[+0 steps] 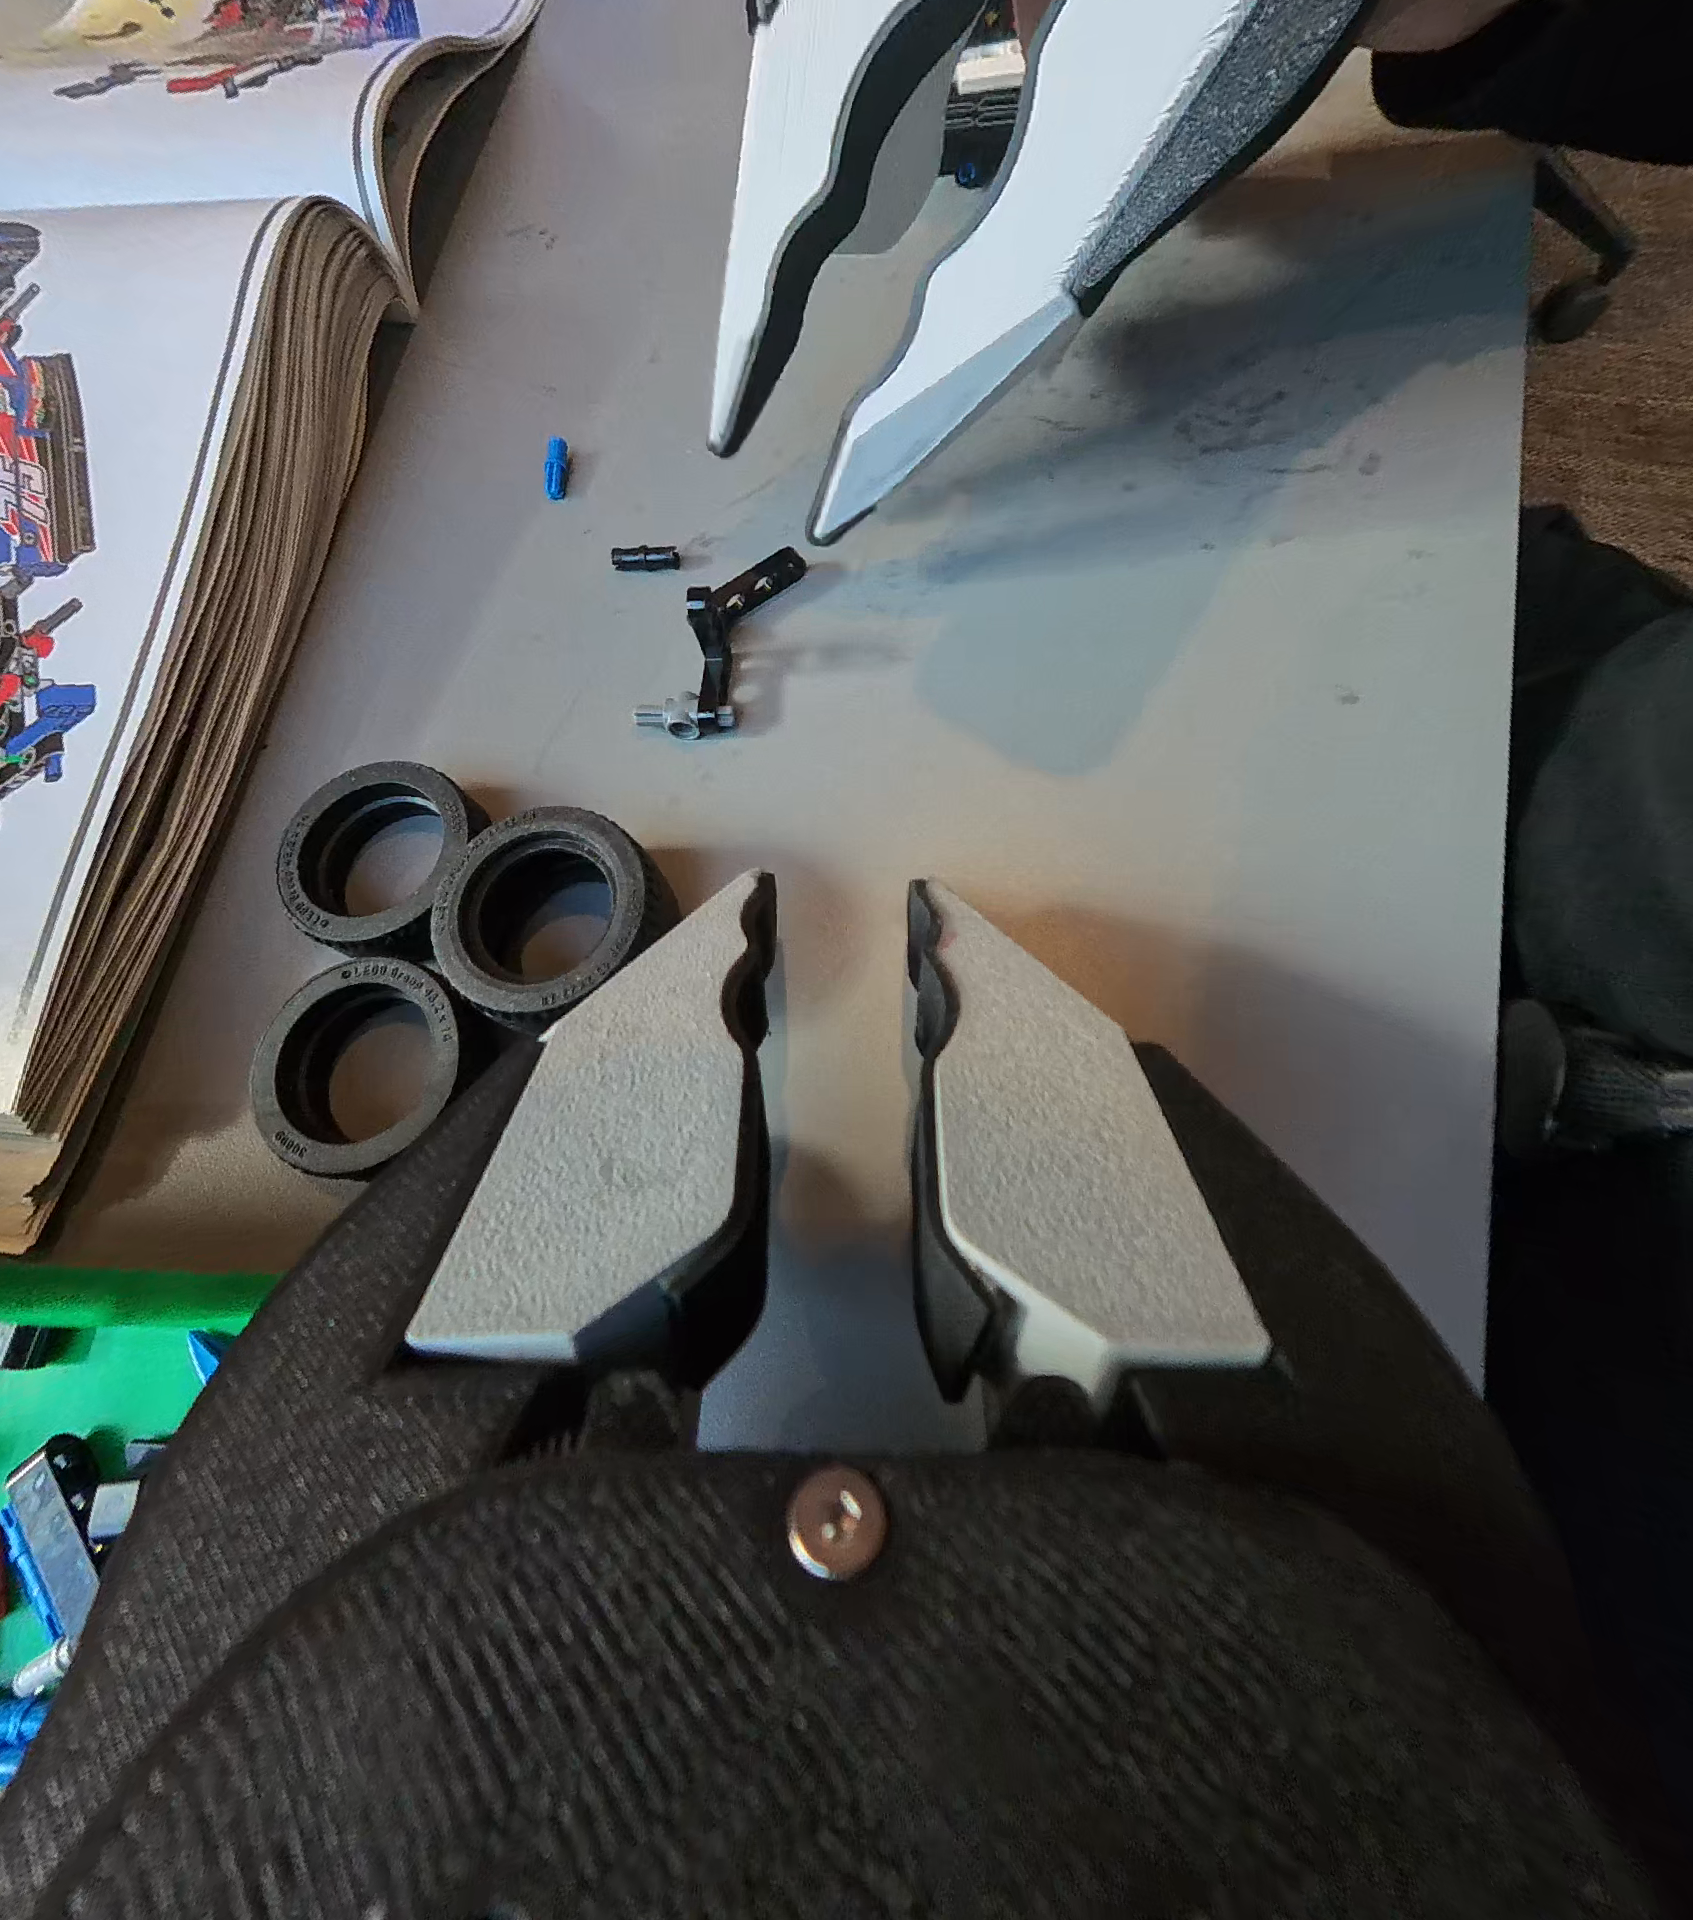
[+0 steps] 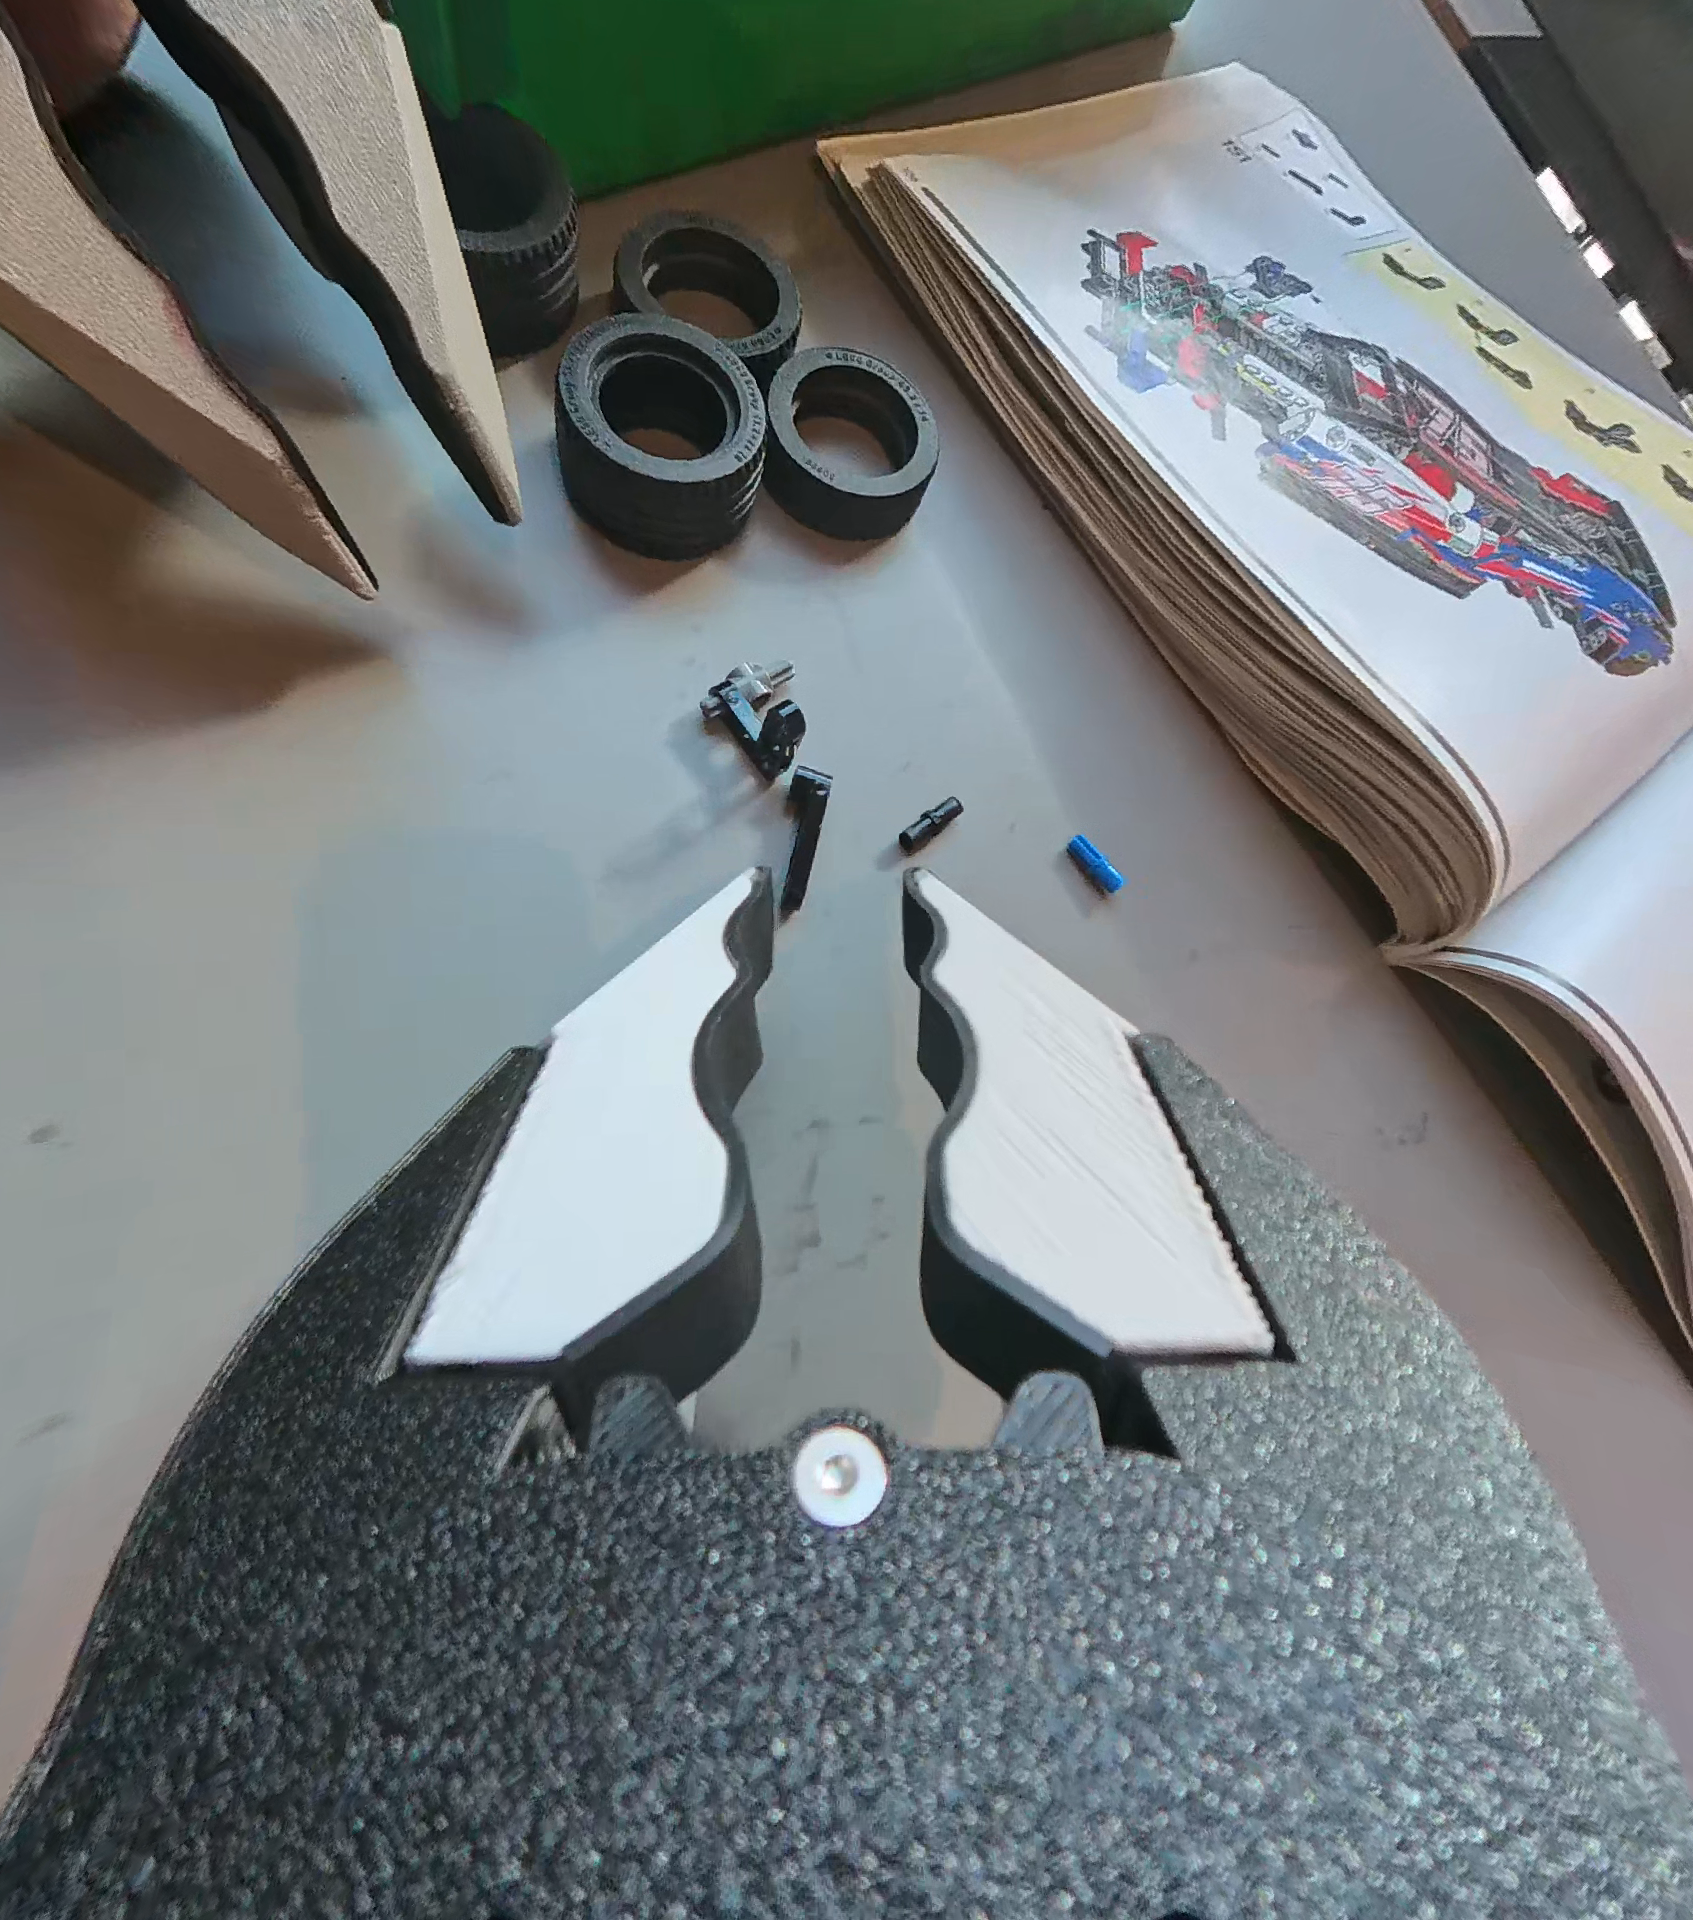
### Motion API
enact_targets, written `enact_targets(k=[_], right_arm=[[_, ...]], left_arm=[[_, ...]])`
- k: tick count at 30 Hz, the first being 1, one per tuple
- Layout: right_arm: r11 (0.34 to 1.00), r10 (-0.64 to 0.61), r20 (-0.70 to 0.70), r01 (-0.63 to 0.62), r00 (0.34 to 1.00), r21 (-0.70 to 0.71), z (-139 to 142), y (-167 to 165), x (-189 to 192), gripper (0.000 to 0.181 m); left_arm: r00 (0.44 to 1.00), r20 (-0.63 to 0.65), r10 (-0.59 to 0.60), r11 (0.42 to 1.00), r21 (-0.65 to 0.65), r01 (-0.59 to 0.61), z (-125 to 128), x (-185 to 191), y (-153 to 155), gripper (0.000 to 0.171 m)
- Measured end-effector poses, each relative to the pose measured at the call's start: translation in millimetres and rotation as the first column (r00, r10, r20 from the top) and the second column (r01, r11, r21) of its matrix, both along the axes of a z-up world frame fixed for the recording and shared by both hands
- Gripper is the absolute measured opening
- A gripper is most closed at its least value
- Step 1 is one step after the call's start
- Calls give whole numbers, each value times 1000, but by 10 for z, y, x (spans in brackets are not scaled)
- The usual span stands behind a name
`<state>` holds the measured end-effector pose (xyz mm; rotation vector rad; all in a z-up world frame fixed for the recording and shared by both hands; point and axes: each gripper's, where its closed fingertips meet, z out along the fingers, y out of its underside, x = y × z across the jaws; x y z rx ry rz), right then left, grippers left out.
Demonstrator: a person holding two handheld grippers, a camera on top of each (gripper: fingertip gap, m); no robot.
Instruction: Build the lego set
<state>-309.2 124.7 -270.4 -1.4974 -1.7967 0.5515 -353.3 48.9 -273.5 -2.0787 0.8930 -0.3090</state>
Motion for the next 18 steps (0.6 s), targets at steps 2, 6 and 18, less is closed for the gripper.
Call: enact_targets(k=[2, 6, 18], right_arm=[[1000, 11, 36, -10, 999, -15, -69, -23, 12, 24], [1000, 22, 57, -23, 998, 10, -133, -35, -55, 17], [997, -51, 52, 48, 997, 60, -134, 43, 91, 3]], left_arm=[[1000, -6, 2, 1000, 1, -2, -4, -1, 2, 23], [1000, -18, 7, 1000, -2, -7, -21, -7, 7, 23], [997, -82, 8, 1000, 13, -7, -73, -8, 8, 24]])
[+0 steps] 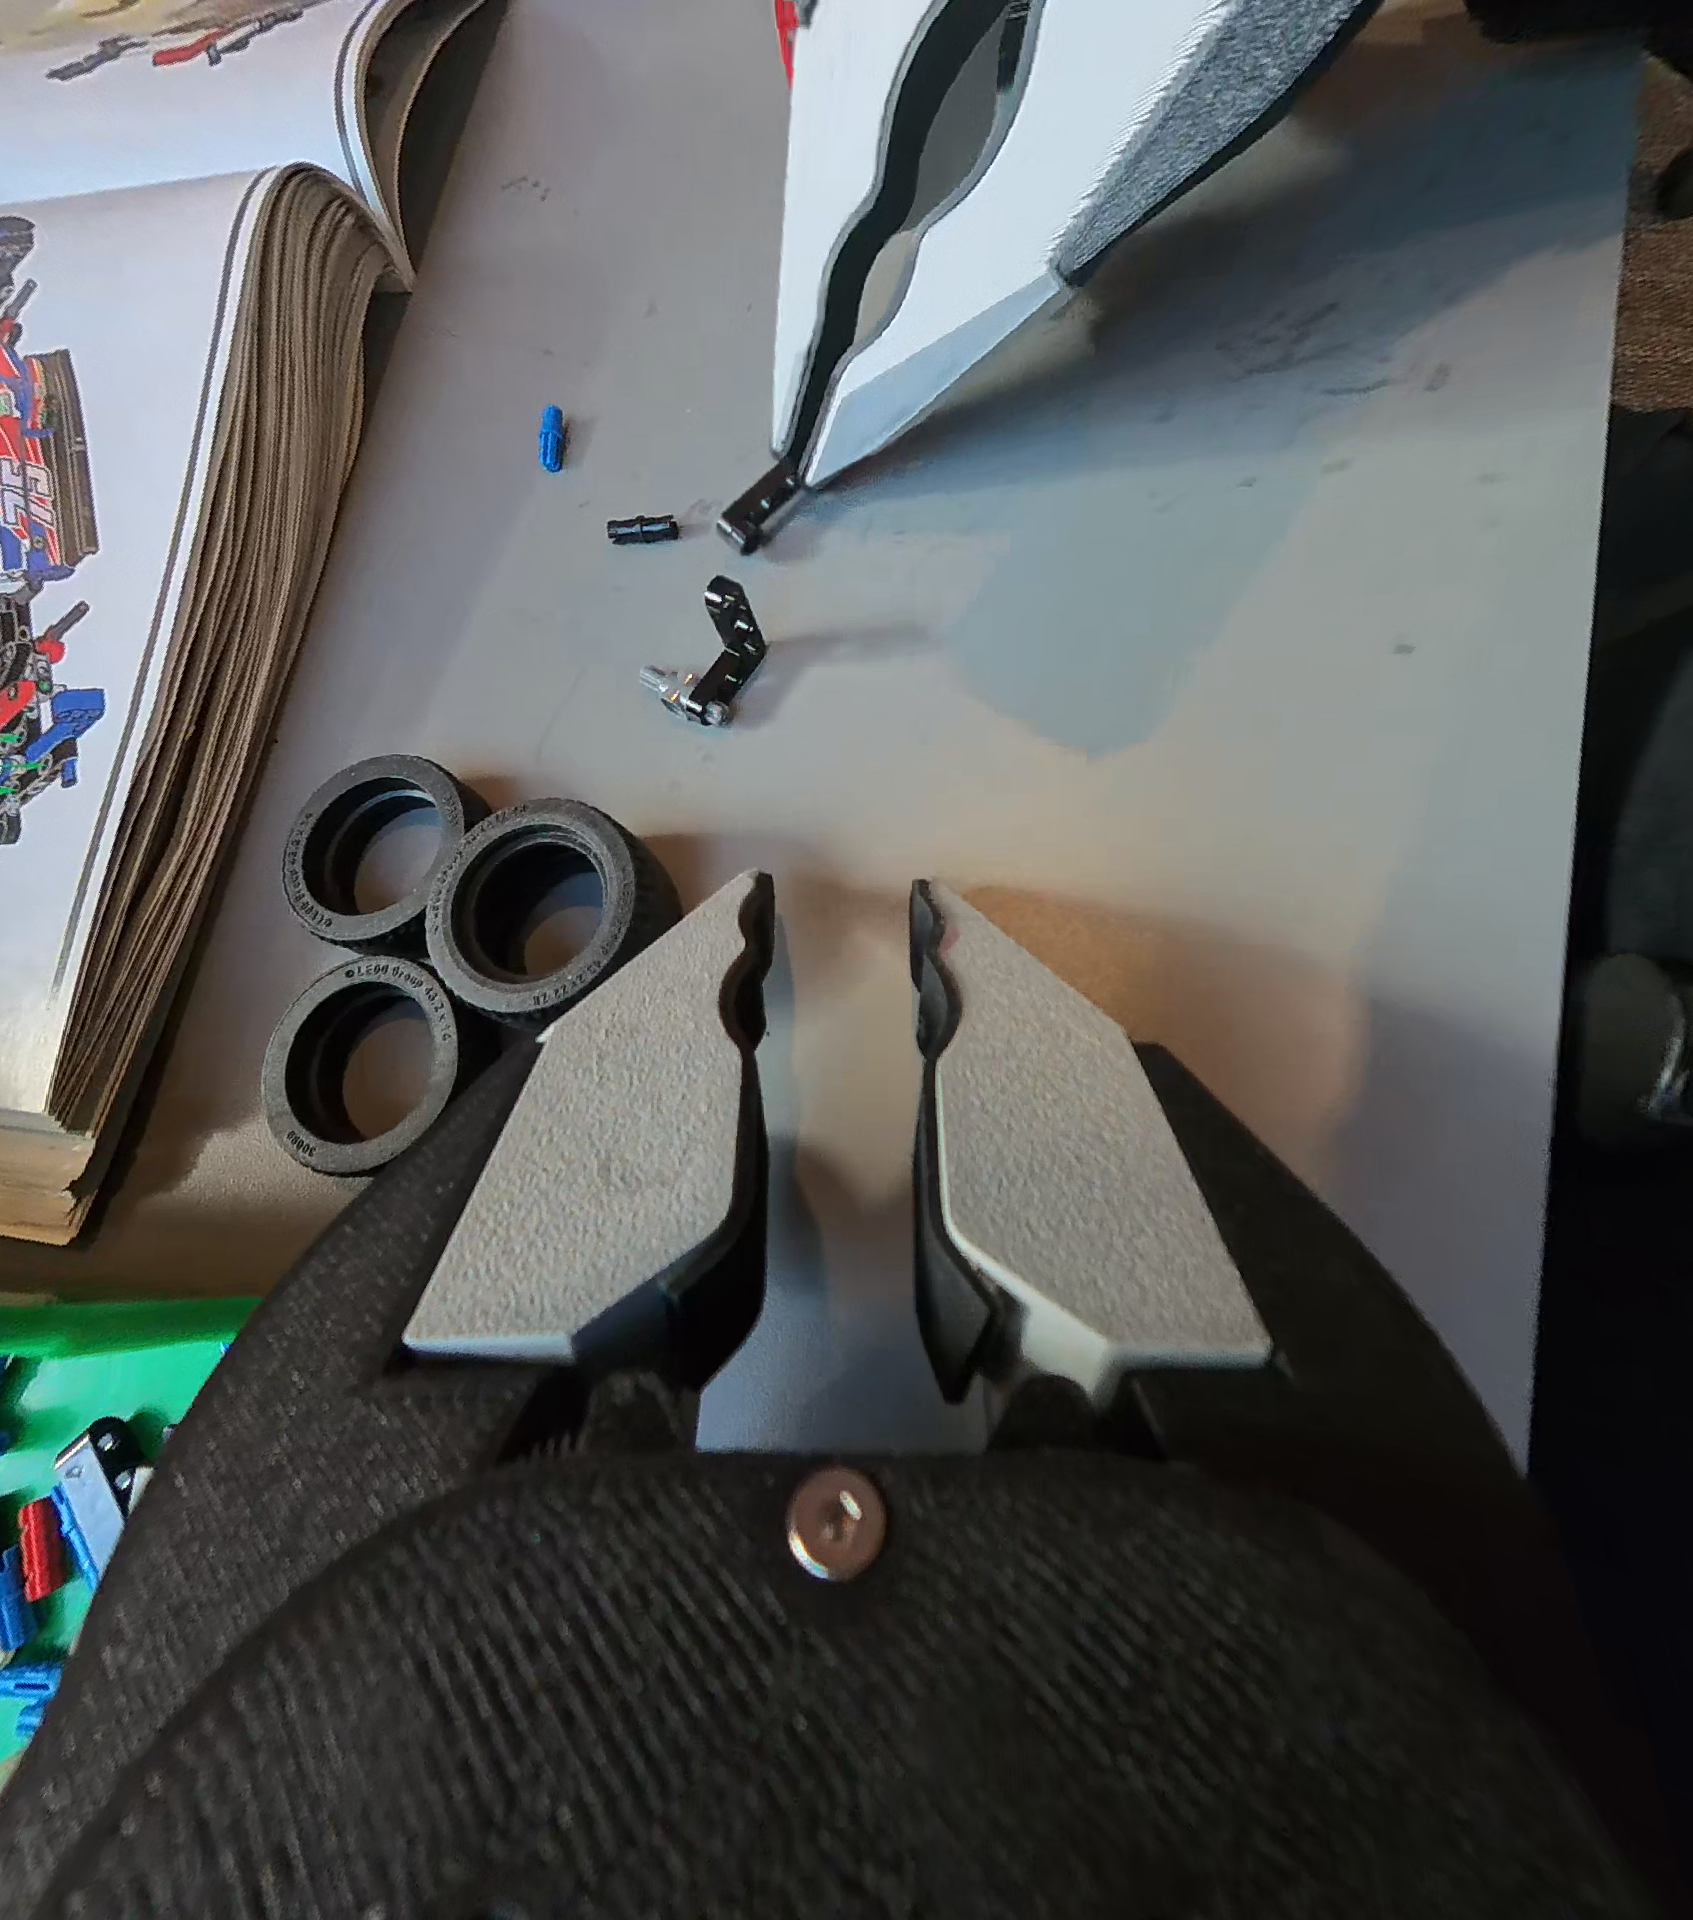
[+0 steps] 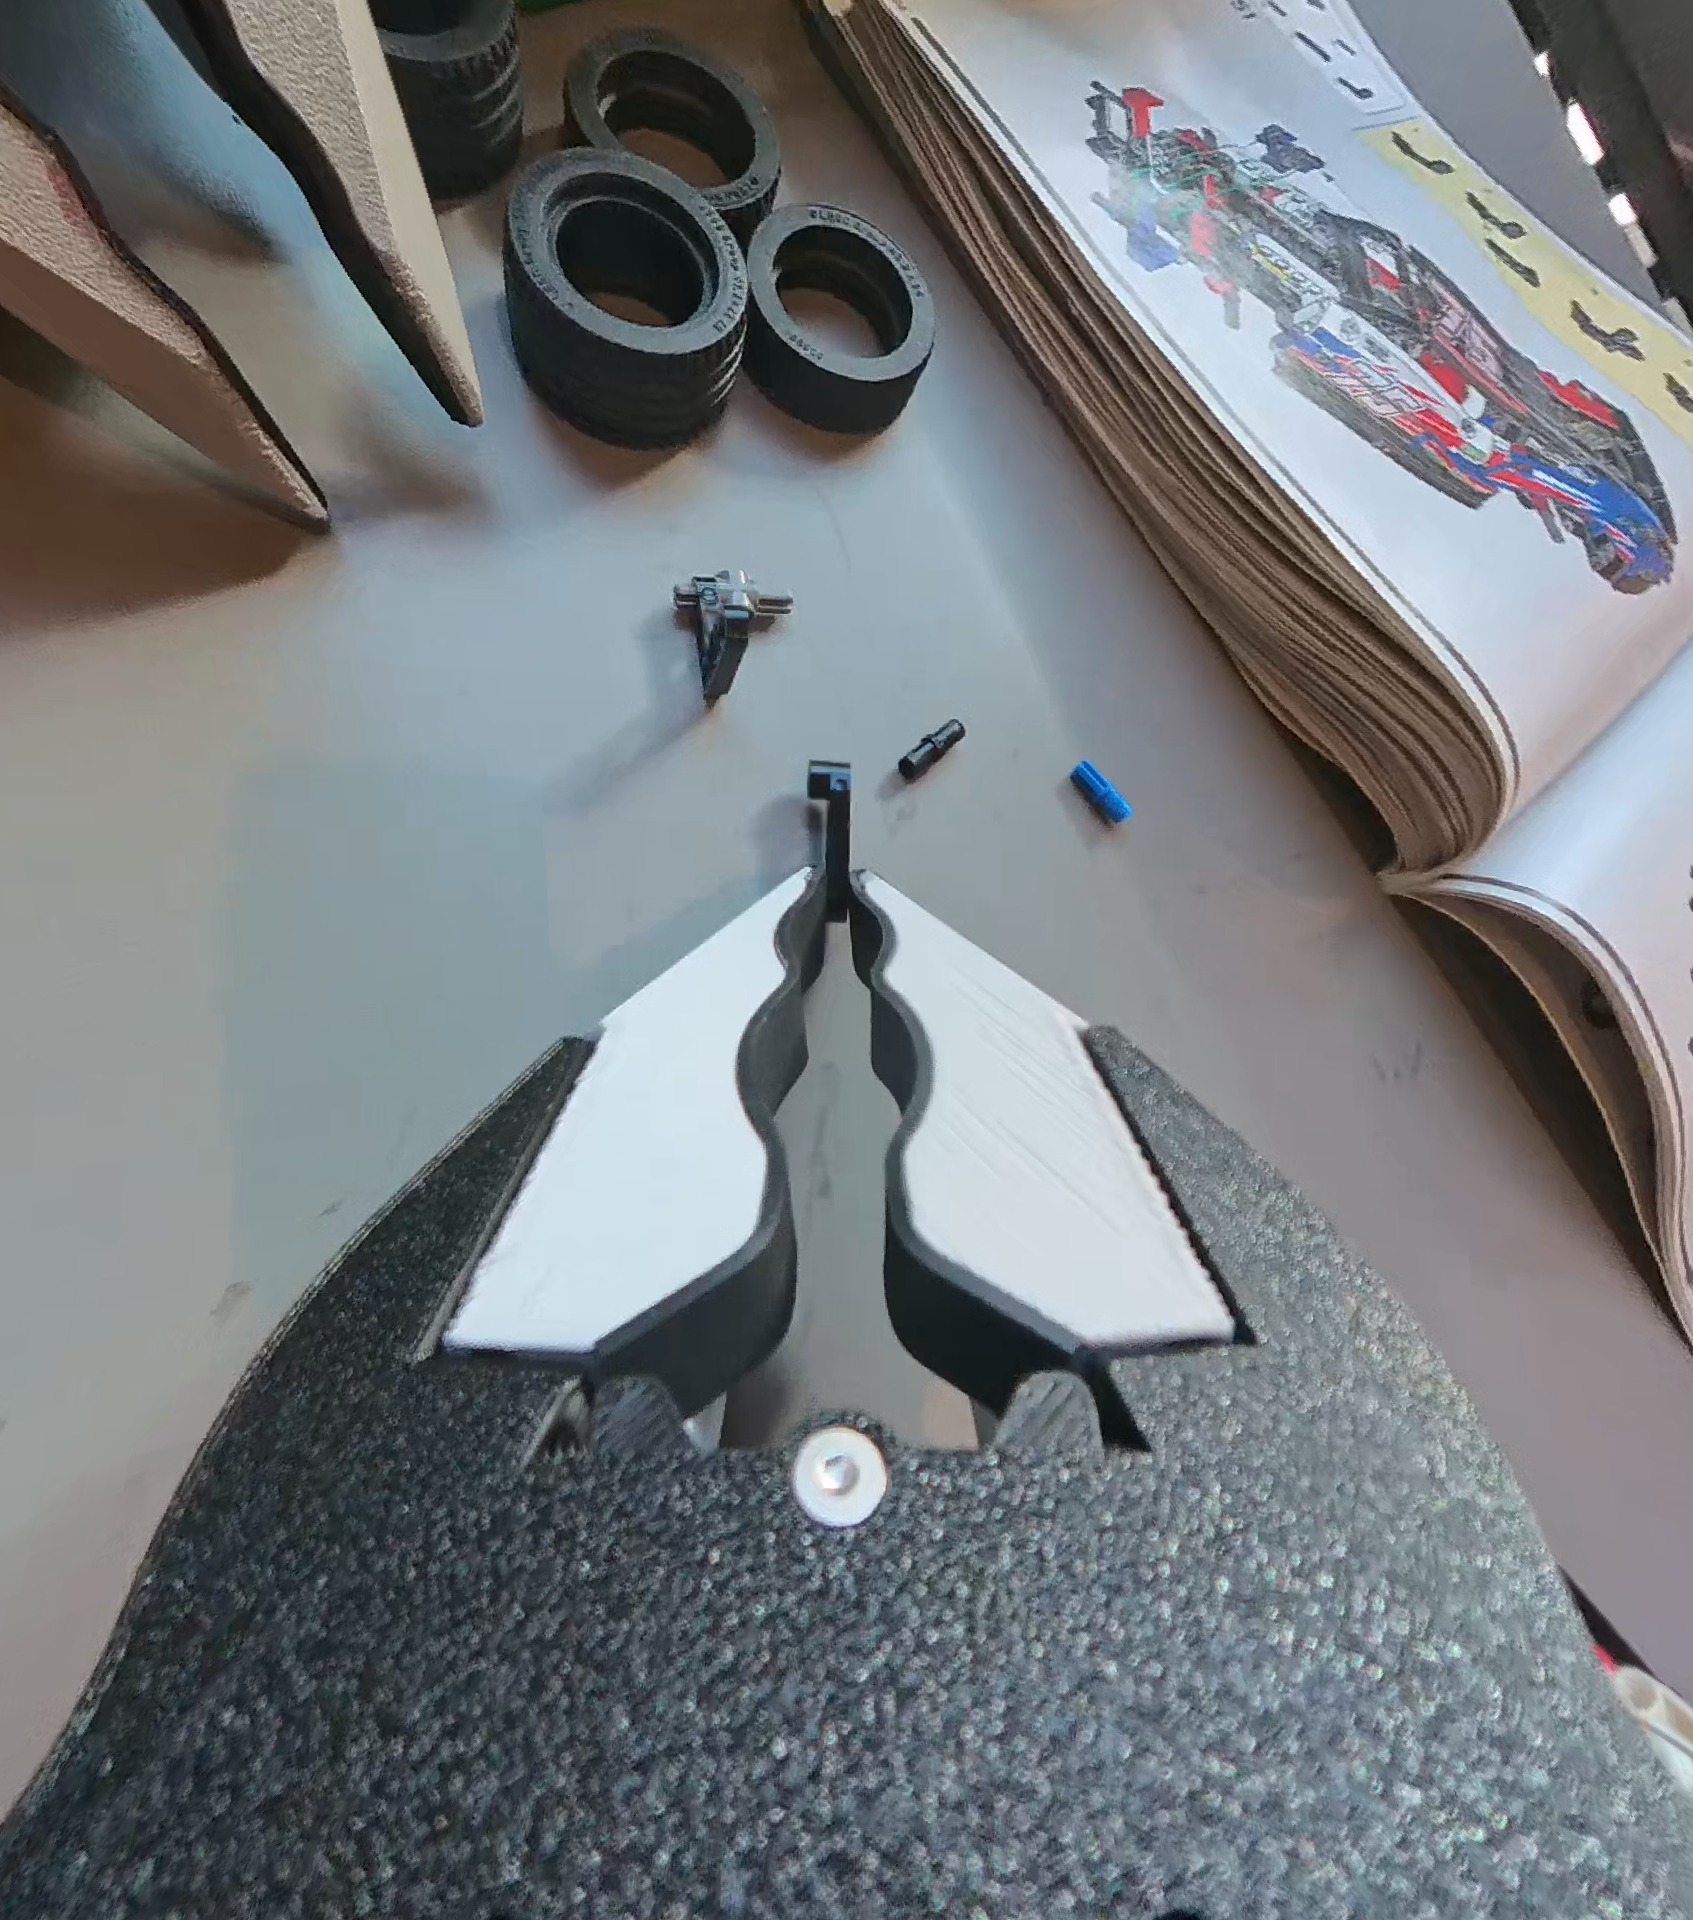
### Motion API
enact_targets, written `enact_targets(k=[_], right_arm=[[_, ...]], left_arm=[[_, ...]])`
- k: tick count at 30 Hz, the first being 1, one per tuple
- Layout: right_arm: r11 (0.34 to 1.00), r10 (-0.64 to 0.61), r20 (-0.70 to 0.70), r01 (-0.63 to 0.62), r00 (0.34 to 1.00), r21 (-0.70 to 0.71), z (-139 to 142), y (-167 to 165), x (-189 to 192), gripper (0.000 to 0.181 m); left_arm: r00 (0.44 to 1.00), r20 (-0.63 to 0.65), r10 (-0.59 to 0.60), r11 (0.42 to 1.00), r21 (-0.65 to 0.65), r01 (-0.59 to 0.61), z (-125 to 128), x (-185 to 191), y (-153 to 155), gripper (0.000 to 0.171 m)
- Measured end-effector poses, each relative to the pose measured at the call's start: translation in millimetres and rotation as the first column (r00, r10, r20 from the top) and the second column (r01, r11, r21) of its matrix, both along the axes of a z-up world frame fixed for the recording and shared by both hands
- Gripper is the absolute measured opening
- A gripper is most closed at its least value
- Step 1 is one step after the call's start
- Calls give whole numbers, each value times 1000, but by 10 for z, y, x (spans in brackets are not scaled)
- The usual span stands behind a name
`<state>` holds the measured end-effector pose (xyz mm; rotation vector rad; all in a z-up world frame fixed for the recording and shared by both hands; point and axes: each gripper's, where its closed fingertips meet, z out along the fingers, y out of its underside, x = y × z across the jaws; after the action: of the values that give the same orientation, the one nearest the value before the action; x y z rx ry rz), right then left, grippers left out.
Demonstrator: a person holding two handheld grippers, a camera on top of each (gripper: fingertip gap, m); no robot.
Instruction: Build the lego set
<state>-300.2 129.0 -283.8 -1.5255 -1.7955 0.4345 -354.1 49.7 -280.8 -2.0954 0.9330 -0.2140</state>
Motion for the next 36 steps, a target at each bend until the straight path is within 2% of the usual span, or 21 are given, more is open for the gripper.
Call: enact_targets(k=[8, 11, 15, 18, 22, 24, 27, 30, 31, 33, 36], right_arm=[[998, -3, -172, 13, 985, 54, 229, 26, -64, 3], [999, -46, -237, 43, 970, -16, 322, 33, -140, 3], [966, -158, -365, 66, 917, -250, 524, -12, -245, 3], [895, -227, -436, 10, 871, -445, 663, -106, -280, 3], [713, -294, -470, -137, 832, -688, 803, -294, -275, 3], [628, -315, -470, -190, 825, -755, 854, -358, -243, 3], [506, -331, -488, -285, 807, -814, 987, -484, -204, 3], [397, -336, -497, -358, 800, -845, 1076, -641, -208, 3], [385, -332, -495, -364, 803, -848, 1075, -683, -209, 3], [402, -325, -490, -351, 809, -846, 1034, -731, -208, 3], [396, -316, -507, -374, 802, -839, 1050, -809, -184, 3]], left_arm=[[999, 54, -7, 1000, -27, 8, 24, 6, -4, 24], [998, 62, -5, 1000, -29, 6, 29, 3, 3, 24], [999, 48, 11, 1000, -23, -10, 21, -13, 26, 24], [998, 33, 62, 998, 21, -63, 58, -61, 87, 24], [988, 124, 93, 987, 122, -109, 325, 11, 181, 4], [977, 201, 75, 987, 123, -101, 493, 109, 192, 10], [946, 322, 49, 994, 75, -77, 667, 235, 219, 31], [886, 464, 18, 1000, 14, -28, 819, 356, 214, 33], [852, 524, 0, 1000, -3, 2, 889, 402, 185, 30], [771, 636, -25, 998, -32, 59, 1021, 470, 118, 25], [690, 724, -3, 991, -91, 100, 1071, 485, 75, 17]])
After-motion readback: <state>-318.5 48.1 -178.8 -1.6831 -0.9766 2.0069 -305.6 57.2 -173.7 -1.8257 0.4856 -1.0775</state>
